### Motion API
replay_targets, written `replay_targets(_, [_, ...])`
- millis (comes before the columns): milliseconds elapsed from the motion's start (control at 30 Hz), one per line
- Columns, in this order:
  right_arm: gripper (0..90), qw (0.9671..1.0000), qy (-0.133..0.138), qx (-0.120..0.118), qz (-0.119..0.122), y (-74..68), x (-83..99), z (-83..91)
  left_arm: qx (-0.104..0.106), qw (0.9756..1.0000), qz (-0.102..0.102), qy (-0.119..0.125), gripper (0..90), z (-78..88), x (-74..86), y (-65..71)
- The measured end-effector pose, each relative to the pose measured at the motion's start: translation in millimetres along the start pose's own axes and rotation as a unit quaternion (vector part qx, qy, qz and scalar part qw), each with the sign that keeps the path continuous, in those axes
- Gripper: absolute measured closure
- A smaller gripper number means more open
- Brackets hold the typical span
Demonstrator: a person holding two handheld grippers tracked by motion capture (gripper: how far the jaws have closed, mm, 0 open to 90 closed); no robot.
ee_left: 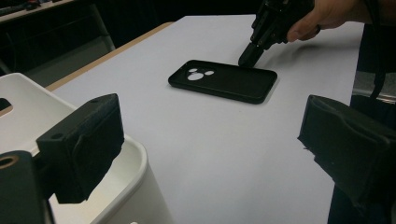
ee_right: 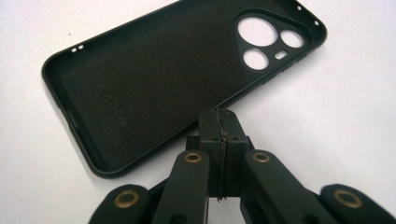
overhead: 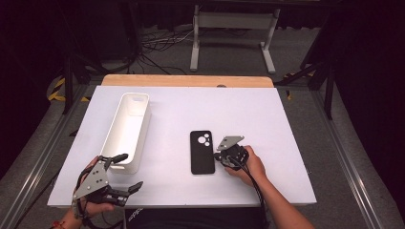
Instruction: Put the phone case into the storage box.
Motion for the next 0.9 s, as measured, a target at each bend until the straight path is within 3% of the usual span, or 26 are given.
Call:
replay_targets(167, [90.0, 0.9999, 0.004, -0.013, 0.003, -5.9, -1.9, -1.3, 0.003, 1.0, -0.001, -0.002, 7.1, -0.6, 0.3, 0.7])
replay_targets(500, [90.0, 0.9999, 0.003, -0.012, 0.006, -6.7, -2.6, -1.9, 0.004, 1.0, -0.001, -0.002, 7.1, -0.7, 0.3, 0.8])
replay_targets(900, [77.1, 0.9984, 0.038, 0.007, -0.04, 12.7, -15.1, 12.5, 0.008, 1.0, 0.003, -0.001, 7.1, -1.7, -0.9, 2.8])
Point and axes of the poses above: each handheld gripper's, and its own axes: z roughly backward along the jaws, x roughly out of its underside, y roughly to its right, the point moved 4 cm from there along -z, roughly forward along the jaws, and after that the axes turned 4 degrees about y, right-handed, at the moved point
